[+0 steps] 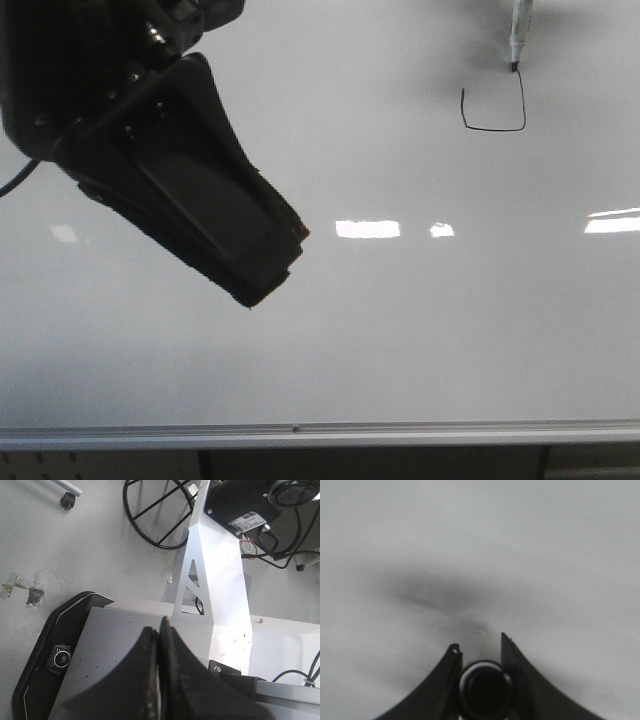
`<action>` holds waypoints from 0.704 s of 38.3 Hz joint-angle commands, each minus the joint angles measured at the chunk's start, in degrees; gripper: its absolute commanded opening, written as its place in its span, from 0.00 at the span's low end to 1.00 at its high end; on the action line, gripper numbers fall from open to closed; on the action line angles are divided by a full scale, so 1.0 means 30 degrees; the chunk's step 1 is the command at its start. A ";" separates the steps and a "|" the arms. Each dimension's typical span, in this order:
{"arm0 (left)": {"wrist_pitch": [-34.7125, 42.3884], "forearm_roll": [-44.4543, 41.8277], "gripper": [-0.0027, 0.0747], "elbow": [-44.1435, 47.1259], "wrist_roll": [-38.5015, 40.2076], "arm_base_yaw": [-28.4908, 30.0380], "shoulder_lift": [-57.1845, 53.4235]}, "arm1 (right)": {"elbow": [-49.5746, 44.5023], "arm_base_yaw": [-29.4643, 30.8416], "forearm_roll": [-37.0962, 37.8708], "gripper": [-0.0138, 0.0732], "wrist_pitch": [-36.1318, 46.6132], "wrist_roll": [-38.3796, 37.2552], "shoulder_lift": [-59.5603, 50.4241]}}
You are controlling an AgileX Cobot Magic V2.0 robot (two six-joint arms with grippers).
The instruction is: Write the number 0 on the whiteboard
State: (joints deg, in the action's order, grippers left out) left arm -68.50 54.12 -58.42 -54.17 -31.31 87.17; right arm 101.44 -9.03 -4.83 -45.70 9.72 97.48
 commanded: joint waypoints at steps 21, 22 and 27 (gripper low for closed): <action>-0.0680 0.1225 0.01 -0.0601 0.0096 -0.0065 -0.0645 | 0.0747 -0.1458 -0.1606 0.09 -0.0457 0.0070 -0.0034; -0.0680 0.1225 0.01 -0.0601 0.0096 -0.0065 -0.0645 | 0.0857 -0.1458 -0.1624 0.09 -0.0970 0.0087 -0.0166; -0.0680 0.1225 0.01 -0.0601 0.0096 -0.0065 -0.0645 | 0.2158 -0.1458 -0.2232 0.09 -0.3512 0.0847 -0.0742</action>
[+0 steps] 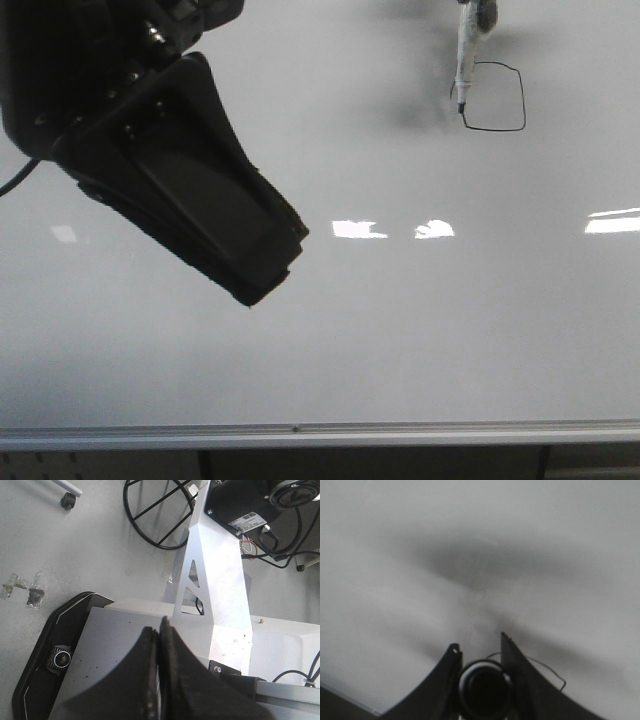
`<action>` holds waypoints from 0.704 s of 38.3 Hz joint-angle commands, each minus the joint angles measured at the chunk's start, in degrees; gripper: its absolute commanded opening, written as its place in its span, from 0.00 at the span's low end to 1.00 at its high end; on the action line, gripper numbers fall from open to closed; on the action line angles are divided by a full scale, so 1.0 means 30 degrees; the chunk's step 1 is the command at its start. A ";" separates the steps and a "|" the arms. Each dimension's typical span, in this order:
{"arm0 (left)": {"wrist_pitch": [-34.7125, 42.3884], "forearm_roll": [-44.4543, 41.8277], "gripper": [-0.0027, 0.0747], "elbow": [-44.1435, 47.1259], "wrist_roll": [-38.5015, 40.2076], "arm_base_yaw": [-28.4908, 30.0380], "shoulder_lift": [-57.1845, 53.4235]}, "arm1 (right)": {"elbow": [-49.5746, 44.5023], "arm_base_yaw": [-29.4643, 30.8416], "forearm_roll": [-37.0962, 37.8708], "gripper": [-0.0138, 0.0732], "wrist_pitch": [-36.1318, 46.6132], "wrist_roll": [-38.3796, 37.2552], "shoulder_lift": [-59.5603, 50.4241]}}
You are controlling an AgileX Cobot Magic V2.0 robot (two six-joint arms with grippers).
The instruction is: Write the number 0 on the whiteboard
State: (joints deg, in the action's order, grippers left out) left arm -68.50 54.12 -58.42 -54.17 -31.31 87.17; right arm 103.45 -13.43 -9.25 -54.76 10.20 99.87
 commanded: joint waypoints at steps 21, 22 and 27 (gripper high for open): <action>-0.0694 0.1548 0.07 -0.0601 -0.0031 -0.0065 -0.0645 | -0.0443 0.0008 -0.8188 0.09 -0.7254 0.4379 -0.3940; -0.0695 0.1548 0.09 -0.0601 -0.0217 -0.0065 -0.0645 | -0.1219 0.0008 -0.8283 0.09 -0.7212 0.4547 -0.4203; -0.0659 0.1679 0.42 -0.0601 -0.0336 -0.0065 -0.0645 | -0.5480 0.0008 -0.8823 0.09 -0.6372 0.5345 -0.6201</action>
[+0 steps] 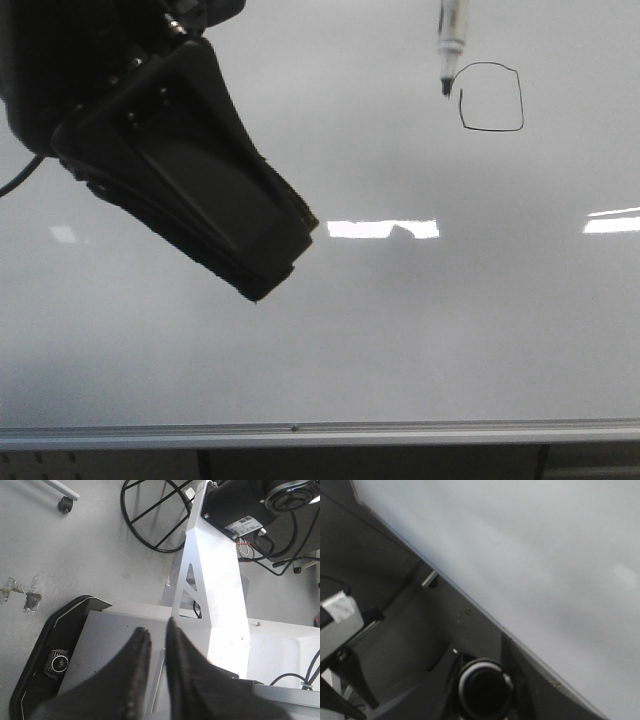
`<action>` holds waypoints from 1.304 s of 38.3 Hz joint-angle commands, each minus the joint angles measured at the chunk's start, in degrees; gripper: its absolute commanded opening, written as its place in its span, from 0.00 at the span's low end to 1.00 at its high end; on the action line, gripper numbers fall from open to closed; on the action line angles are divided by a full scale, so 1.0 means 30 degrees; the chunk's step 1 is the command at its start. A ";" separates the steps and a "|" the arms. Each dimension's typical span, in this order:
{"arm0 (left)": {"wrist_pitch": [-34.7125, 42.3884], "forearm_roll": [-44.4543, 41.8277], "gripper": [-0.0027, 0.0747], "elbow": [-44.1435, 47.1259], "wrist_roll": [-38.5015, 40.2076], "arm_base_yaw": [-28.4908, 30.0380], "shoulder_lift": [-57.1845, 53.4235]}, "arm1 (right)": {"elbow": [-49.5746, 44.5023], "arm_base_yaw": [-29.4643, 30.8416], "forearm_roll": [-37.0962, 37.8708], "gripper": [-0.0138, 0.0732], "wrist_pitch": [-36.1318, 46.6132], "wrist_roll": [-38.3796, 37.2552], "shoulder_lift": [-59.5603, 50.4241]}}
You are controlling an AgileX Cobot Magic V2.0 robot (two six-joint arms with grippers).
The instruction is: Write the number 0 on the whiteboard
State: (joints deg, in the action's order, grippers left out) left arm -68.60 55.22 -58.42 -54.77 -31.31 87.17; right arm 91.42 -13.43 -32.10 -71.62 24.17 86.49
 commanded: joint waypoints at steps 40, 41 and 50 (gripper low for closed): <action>-0.1162 0.6402 0.42 -0.0601 -0.4636 -0.0065 -0.0645 | -0.9601 0.0008 -1.2056 0.09 0.0356 0.7296 -0.3646; -0.1216 0.6362 0.35 -0.0601 -0.4636 -0.0065 -0.0645 | -0.9601 0.0008 -1.2055 0.09 0.0376 0.7301 -0.3646; -0.1293 0.5868 0.01 -0.0601 -0.4681 -0.0065 -0.0645 | -0.9601 0.0008 -1.2055 0.10 0.0783 0.7353 -0.3646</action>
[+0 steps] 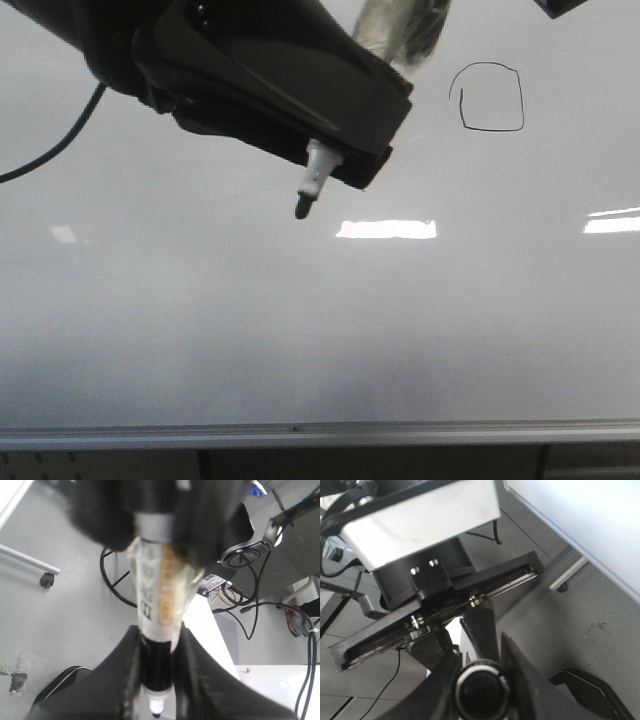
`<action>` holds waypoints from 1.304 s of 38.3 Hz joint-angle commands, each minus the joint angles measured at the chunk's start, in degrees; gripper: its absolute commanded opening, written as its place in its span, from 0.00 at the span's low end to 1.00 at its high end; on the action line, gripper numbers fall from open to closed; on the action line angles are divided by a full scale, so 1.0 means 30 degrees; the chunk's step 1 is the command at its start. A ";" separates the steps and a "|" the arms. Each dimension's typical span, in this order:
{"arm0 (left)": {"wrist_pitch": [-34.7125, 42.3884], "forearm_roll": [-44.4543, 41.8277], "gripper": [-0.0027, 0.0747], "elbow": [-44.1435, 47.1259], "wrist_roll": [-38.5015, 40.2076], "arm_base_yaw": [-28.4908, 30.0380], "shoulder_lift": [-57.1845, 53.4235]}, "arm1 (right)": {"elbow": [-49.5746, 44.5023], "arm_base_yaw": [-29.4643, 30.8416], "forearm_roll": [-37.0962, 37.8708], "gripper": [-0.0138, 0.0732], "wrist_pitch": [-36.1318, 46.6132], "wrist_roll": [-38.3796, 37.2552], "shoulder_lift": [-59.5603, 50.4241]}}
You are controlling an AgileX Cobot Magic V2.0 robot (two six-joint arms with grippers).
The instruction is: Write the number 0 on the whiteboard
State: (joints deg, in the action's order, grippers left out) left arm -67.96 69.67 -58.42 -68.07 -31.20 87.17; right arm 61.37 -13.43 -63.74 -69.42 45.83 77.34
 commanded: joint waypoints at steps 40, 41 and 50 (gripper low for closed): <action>0.5801 -0.9308 0.01 -0.0601 0.8831 0.9856 -0.0645 | -0.8971 0.0027 0.2397 0.26 1.3597 0.1250 -1.5084; 0.5842 -0.9362 0.01 -0.0601 0.8831 1.0383 -0.0645 | -0.9340 0.0027 0.2397 0.23 1.3645 0.1250 -1.5482; 0.9252 -1.2355 0.01 -0.0601 1.0277 1.3584 -0.1861 | -1.1818 0.0027 0.2397 0.09 1.4046 0.1250 -1.9097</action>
State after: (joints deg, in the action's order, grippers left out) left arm -45.82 34.30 -58.68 -40.26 7.76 85.44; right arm 25.64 -13.57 -54.80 -30.75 48.86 22.00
